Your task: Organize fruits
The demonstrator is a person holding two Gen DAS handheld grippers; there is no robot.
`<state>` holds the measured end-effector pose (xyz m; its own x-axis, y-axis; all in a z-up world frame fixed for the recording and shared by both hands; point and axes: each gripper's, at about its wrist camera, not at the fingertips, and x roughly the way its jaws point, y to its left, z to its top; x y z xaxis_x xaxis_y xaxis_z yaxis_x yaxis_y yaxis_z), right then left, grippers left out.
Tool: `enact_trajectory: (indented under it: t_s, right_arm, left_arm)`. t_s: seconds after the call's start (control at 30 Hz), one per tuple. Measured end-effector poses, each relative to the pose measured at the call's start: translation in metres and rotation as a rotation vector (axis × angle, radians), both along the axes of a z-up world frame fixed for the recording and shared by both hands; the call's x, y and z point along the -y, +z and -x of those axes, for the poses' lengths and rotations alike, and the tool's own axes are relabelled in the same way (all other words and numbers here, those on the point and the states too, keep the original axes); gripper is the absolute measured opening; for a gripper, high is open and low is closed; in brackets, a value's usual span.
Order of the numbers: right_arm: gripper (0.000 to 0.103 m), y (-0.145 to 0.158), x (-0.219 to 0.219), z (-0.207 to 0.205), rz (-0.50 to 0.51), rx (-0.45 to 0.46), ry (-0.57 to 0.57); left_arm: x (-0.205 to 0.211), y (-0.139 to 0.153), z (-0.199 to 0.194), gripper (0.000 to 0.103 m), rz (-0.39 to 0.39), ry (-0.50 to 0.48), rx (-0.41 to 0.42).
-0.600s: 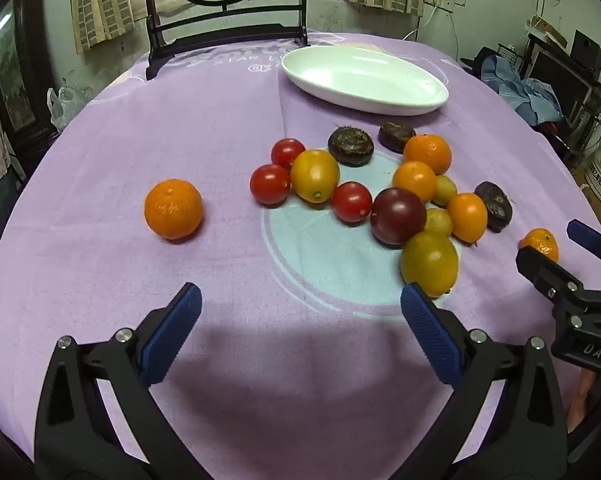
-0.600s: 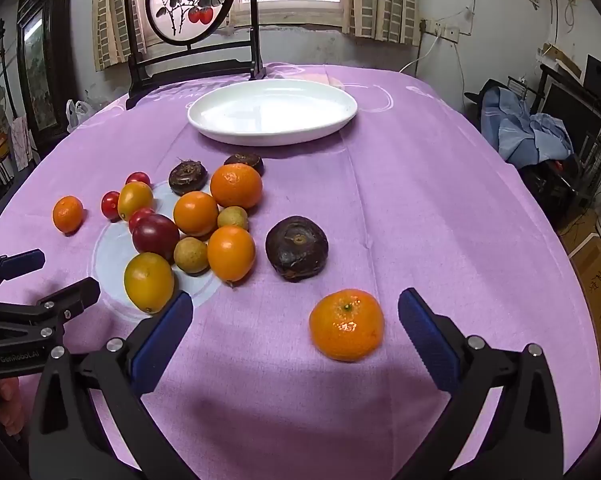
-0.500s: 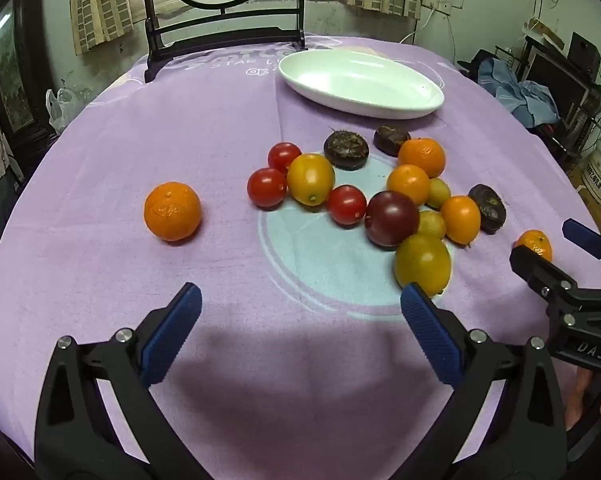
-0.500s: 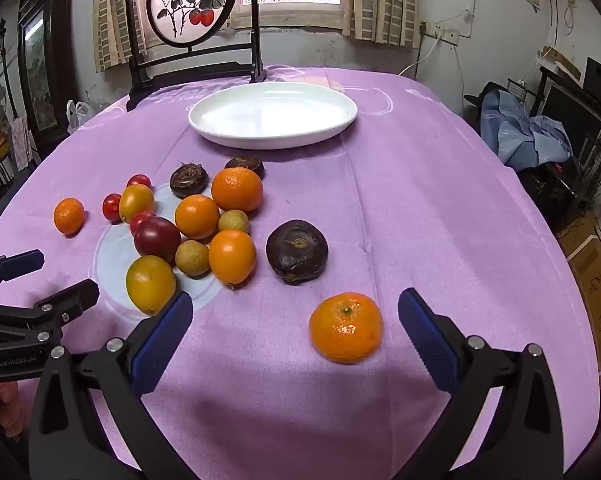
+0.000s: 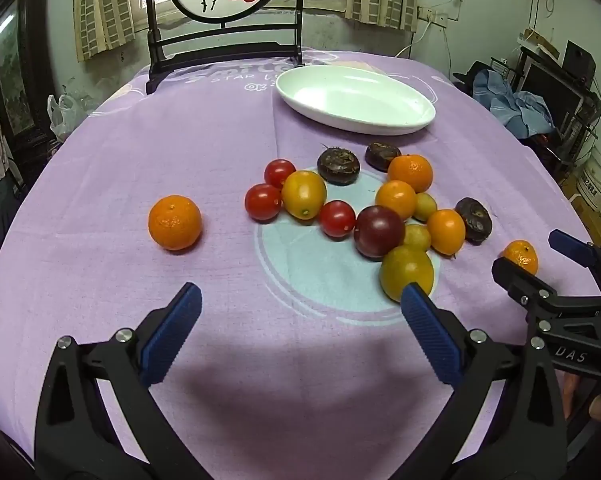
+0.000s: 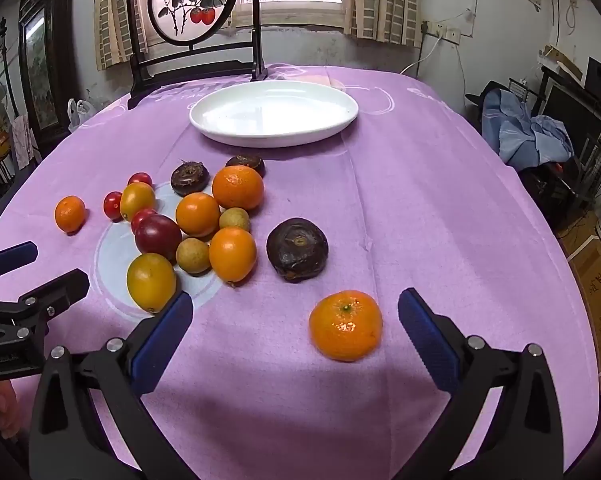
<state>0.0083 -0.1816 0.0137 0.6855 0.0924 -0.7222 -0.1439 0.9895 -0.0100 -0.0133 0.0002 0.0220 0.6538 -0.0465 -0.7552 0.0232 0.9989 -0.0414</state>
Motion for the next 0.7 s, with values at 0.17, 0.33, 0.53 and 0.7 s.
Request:
enact_trajectory:
  t_s: [0.17, 0.33, 0.53, 0.7]
  right_arm:
    - [0.102, 0.0000, 0.0015, 0.0000, -0.004, -0.004, -0.004]
    - [0.102, -0.0001, 0.0042, -0.0011, -0.008, -0.006, -0.008]
    - [0.102, -0.0004, 0.0056, -0.0013, -0.012, -0.009, -0.003]
    - [0.102, -0.0008, 0.0059, 0.0004, -0.015, -0.011, 0.000]
  left_arm:
    - [0.0024, -0.0008, 0.0013, 0.101, 0.001, 0.002, -0.004]
    - [0.0026, 0.0002, 0.0010, 0.101, -0.004, 0.007, -0.005]
    - [0.0029, -0.0048, -0.0027, 0.101, -0.015, 0.014, -0.007]
    - [0.0023, -0.0071, -0.0027, 0.101, -0.013, 0.019, -0.009]
